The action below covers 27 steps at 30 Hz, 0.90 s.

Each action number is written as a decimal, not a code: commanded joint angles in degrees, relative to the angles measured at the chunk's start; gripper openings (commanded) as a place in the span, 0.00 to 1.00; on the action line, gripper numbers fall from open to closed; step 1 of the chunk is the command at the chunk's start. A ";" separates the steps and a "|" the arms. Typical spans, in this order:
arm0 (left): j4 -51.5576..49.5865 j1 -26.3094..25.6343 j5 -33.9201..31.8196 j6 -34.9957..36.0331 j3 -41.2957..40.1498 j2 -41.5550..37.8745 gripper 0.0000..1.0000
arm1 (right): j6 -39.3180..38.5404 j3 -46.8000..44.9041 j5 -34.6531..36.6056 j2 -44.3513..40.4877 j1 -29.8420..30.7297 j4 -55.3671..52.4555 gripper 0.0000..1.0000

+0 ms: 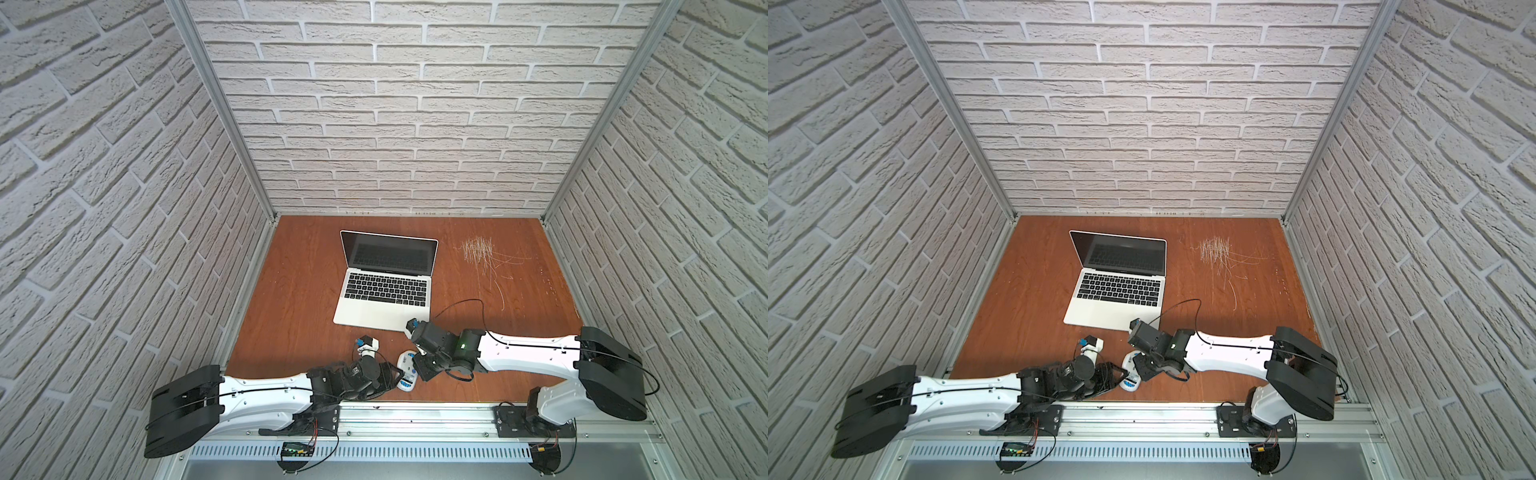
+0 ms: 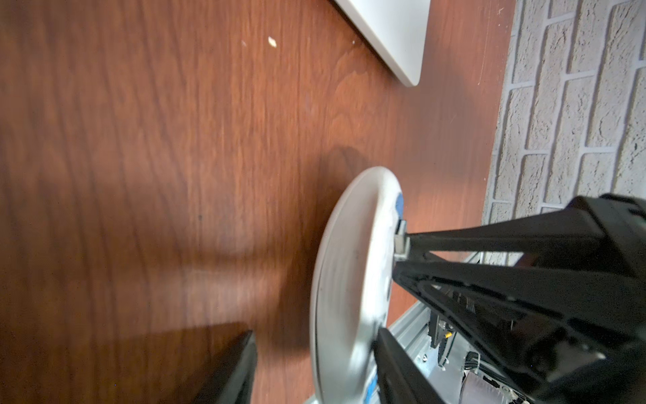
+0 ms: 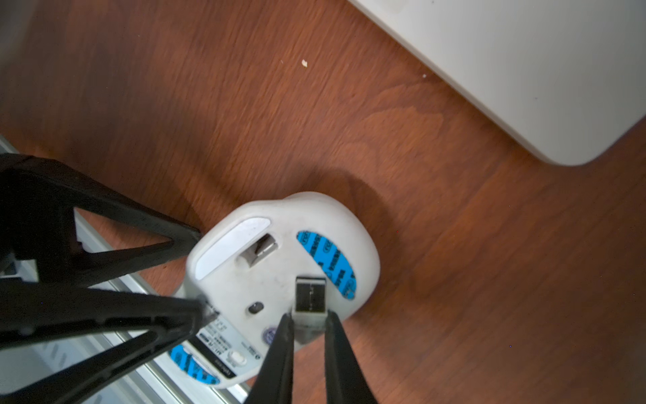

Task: Remove the wireless mouse receiver from the laptop
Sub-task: Pick up the mouse from the center of the board.

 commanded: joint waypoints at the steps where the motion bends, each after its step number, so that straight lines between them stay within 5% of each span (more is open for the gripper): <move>1: 2.19 -0.33 -0.36 0.97 1.75 0.83 0.55 | 0.70 0.04 0.68 0.92 0.61 0.44 0.03; 19: 7.34 1.89 0.32 0.79 3.39 5.60 0.38 | 1.22 -0.64 1.38 -0.27 0.61 0.20 0.03; 27: 1.26 8.03 5.22 4.02 2.72 0.01 0.31 | 0.50 -0.34 2.35 -2.32 0.52 -1.69 0.03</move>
